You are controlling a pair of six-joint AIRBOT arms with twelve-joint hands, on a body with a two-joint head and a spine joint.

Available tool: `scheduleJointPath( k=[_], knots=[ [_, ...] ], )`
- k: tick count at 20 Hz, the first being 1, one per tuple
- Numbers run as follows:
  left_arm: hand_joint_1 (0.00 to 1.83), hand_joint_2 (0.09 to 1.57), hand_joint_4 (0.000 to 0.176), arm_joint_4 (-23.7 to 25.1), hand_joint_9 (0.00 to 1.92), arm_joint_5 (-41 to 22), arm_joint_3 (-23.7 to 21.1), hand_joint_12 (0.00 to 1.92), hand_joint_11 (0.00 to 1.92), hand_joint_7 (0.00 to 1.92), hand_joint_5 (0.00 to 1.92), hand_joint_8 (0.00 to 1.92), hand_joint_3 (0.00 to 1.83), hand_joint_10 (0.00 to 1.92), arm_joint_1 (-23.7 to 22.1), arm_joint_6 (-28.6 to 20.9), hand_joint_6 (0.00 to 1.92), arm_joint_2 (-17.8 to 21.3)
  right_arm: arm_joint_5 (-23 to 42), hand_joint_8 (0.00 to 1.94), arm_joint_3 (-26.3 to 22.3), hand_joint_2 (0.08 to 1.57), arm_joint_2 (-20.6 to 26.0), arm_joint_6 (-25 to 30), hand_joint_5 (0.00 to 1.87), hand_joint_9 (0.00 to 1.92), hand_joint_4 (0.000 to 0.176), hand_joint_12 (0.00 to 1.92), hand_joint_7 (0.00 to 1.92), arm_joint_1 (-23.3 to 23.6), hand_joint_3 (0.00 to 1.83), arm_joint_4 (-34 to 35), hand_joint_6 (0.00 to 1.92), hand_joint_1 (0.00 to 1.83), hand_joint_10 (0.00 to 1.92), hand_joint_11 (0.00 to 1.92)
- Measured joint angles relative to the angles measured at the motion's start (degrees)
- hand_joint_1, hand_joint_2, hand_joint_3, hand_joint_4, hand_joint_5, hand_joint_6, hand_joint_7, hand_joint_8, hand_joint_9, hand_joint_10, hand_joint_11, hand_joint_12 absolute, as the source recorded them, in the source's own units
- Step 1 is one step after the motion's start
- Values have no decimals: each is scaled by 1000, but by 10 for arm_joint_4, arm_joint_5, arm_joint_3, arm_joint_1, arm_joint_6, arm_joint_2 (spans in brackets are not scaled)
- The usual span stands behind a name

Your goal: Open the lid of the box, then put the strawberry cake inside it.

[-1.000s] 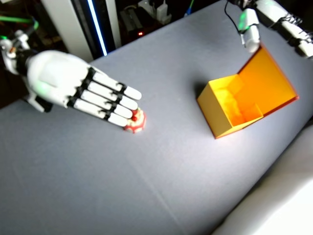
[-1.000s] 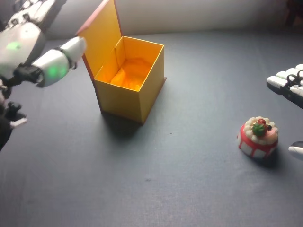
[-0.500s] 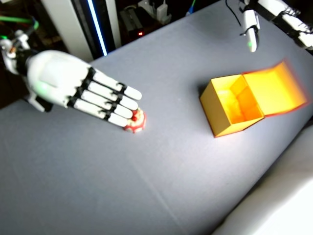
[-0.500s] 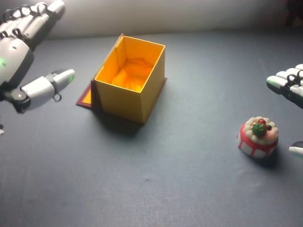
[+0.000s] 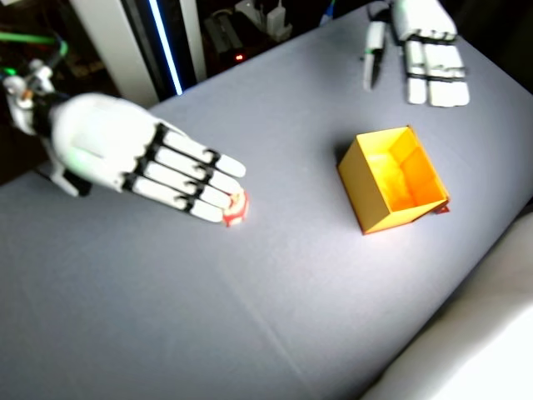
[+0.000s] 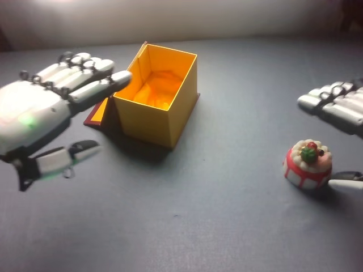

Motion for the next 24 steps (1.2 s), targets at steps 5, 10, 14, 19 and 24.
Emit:
scheduleJointPath(
  k=[5, 10, 14, 19, 24],
  knots=[
    [740, 1401, 0, 57, 215, 7, -15, 1011, 0, 200, 584, 5, 1, 22, 13, -30, 69, 25, -87, 14, 36, 1187, -45, 0, 69, 181, 0, 1106, 118, 36, 0, -15, 19, 882, 77, 0],
    [648, 1435, 3, 99, 264, 22, -31, 1225, 0, 211, 607, 2, 1, 30, 13, -39, 34, 36, -121, 10, 51, 1219, -52, -7, 277, 205, 0, 1538, 366, 51, 1, -9, 34, 871, 520, 0],
    [712, 1431, 3, 101, 236, 23, -31, 1210, 0, 191, 576, 1, 0, 16, 13, -42, 15, 39, -129, 1330, 58, 1194, -57, -11, 762, 1058, 0, 1743, 905, 65, 1, -12, 1088, 1237, 1451, 1021],
    [655, 1444, 7, 102, 233, 17, -31, 1272, 0, 183, 561, 0, 5, 13, 15, -43, 5, 39, -135, 1556, 65, 1232, -58, -11, 725, 1071, 0, 1849, 828, 79, 8, -12, 1125, 1224, 1669, 1078],
    [625, 1460, 11, 104, 238, 18, -34, 1203, 0, 164, 543, 3, 3, 14, 21, -44, 2, 46, -156, 1477, 60, 1254, -54, -11, 706, 617, 0, 1812, 748, 104, 0, -42, 1270, 1327, 1630, 393]
  ],
)
